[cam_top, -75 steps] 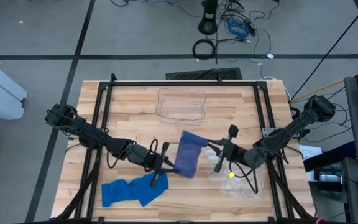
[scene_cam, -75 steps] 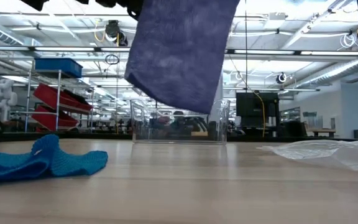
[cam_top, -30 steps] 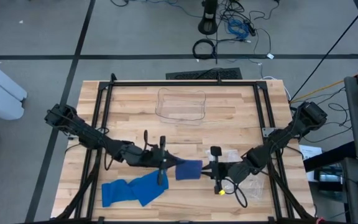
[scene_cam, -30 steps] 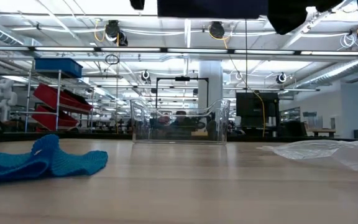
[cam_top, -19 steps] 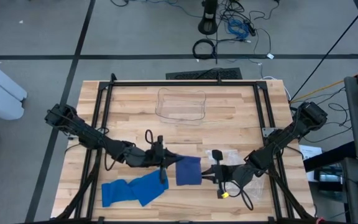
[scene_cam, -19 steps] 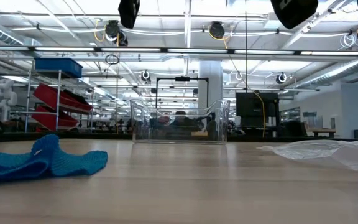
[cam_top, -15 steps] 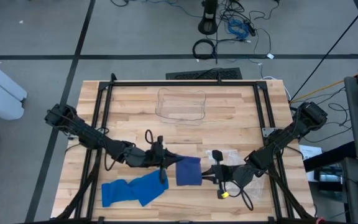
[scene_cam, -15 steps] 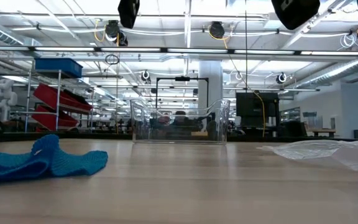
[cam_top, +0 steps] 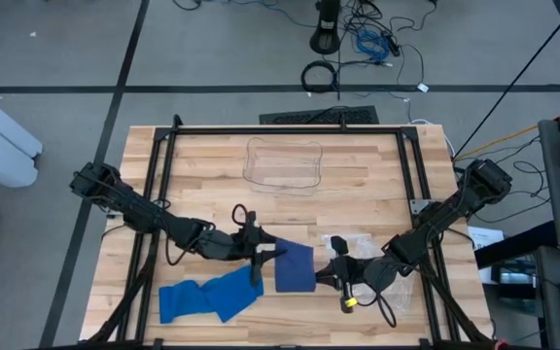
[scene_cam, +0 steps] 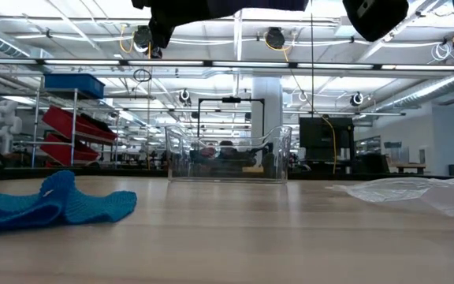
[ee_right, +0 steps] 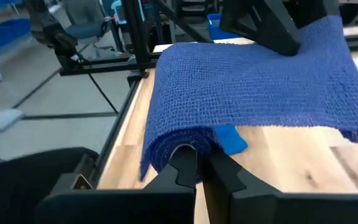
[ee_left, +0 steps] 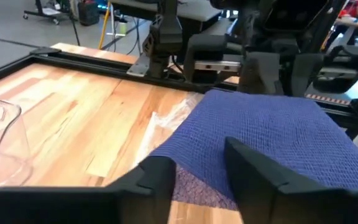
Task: Roll bandage
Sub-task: Roll the purple bandage
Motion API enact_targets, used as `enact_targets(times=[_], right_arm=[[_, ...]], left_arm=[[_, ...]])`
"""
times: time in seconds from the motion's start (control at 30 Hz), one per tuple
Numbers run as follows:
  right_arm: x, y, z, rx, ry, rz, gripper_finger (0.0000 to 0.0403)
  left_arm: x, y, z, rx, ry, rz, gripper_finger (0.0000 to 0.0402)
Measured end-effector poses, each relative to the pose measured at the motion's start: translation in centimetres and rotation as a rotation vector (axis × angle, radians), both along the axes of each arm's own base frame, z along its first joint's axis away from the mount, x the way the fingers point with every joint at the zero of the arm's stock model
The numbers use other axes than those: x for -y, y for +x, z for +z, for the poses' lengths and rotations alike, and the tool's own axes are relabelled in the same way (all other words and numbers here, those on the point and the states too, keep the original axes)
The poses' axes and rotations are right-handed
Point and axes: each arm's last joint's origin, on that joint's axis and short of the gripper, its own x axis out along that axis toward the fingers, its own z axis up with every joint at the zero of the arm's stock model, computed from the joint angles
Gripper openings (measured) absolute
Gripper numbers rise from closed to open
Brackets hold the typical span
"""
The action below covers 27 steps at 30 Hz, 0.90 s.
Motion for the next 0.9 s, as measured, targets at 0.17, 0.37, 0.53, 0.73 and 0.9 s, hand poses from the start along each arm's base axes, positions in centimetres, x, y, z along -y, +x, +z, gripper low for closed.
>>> enact_targets(times=[0.17, 0.37, 0.53, 0.73, 0.9], right_arm=[[0.0, 0.0, 0.1, -0.014, 0.133, -0.026, 0.0], [-0.2, -0.1, 0.0, -0.039, 0.167, 0.026, 0.0], [-0.2, -0.1, -0.1, -0.057, 0.158, 0.045, 0.0], [-0.1, -0.1, -0.1, -0.065, 0.166, 0.053, 0.0], [-0.1, -0.1, -0.1, -0.067, 0.179, 0.047, 0.0]], left_arm=[[0.1, 0.0, 0.0, -0.006, 0.047, -0.028, 0.0203], [0.6, -0.2, 0.1, -0.001, 0.247, -0.09, 0.0239], [0.1, 0.0, 0.0, -0.002, 0.081, -0.063, 0.0271], [-1.0, 0.3, -1.0, -0.122, -0.023, -0.226, 0.0306], [-1.7, 0.5, -1.2, -0.154, -0.069, -0.23, 0.0328]])
